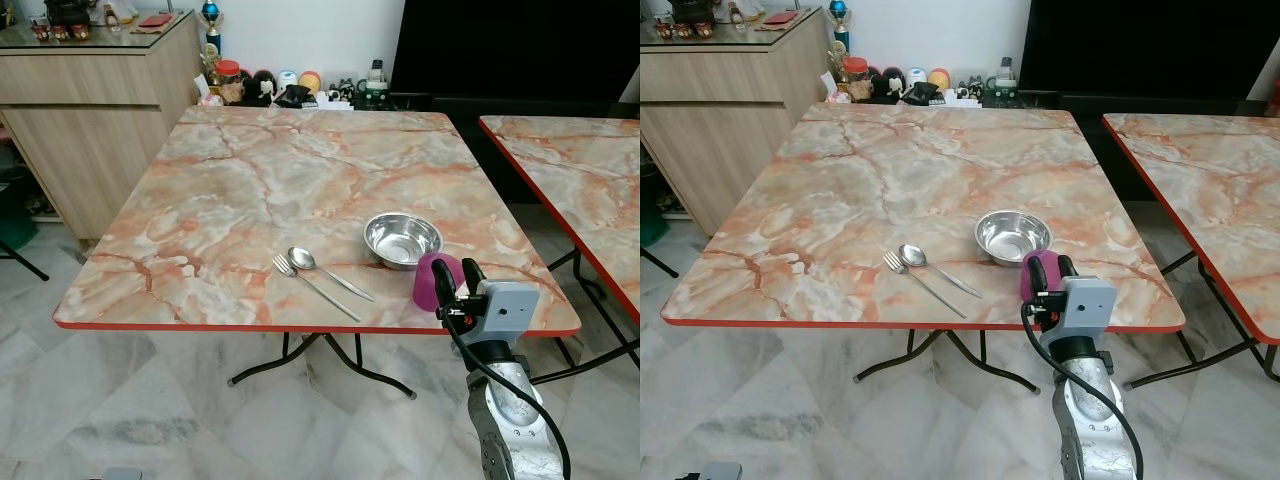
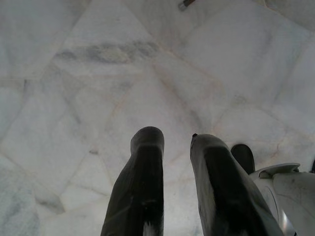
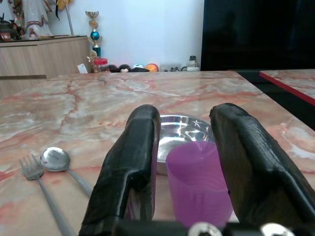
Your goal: Setting the table
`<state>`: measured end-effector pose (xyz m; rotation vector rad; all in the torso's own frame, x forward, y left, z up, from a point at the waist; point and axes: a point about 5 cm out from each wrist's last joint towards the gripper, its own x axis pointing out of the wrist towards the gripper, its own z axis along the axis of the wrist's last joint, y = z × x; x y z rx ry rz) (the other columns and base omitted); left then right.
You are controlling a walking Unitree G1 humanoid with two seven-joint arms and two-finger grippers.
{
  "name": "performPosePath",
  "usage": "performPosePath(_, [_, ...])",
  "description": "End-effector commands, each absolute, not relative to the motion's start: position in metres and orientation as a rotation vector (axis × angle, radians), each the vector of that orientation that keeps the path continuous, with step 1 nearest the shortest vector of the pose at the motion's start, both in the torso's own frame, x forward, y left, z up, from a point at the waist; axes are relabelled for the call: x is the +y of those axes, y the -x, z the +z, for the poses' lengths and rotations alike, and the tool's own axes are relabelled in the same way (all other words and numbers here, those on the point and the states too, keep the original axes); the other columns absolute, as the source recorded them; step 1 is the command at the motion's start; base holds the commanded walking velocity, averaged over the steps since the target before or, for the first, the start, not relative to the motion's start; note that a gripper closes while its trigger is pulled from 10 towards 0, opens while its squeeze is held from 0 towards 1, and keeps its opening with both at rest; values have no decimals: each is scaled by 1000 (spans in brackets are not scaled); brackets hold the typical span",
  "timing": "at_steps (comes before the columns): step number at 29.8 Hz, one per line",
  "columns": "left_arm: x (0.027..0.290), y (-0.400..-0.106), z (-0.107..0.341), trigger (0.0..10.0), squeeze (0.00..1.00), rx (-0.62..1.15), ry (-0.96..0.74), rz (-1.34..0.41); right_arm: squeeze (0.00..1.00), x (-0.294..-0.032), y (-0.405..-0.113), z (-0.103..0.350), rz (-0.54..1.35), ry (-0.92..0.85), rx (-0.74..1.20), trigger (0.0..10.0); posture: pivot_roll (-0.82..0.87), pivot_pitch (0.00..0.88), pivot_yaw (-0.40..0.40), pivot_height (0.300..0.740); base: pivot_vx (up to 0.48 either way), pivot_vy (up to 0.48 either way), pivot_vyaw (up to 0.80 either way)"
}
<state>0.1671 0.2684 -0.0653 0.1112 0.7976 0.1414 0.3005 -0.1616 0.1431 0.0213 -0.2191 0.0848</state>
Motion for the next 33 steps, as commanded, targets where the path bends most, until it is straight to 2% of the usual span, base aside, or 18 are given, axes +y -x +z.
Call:
performPosePath(1, [268, -162, -68, 10000, 0, 812, -106, 141, 0, -163, -301, 150, 81, -21, -240, 10000, 8, 107, 4, 740, 428, 0, 0])
performPosePath(12, [267, -162, -68, 10000, 0, 815, -107, 137, 0, -159, -300, 147, 86, -26, -231, 10000, 8, 108, 2, 740, 421, 0, 0])
performPosePath(22, [266, -162, -68, 10000, 0, 811, -109, 138, 0, -150, -296, 149, 138, 15, -232, 10000, 5, 112, -2, 740, 0, 0, 0])
performPosePath(27, [266, -162, -68, 10000, 0, 809, -108, 139, 0, -144, -288, 159, 166, 23, -255, 10000, -1, 116, -3, 740, 0, 0, 0])
performPosePath(33, [266, -161, -68, 10000, 0, 811, -112, 142, 0, -133, -270, 178, 220, 126, -257, 10000, -21, 124, -5, 740, 0, 0, 0])
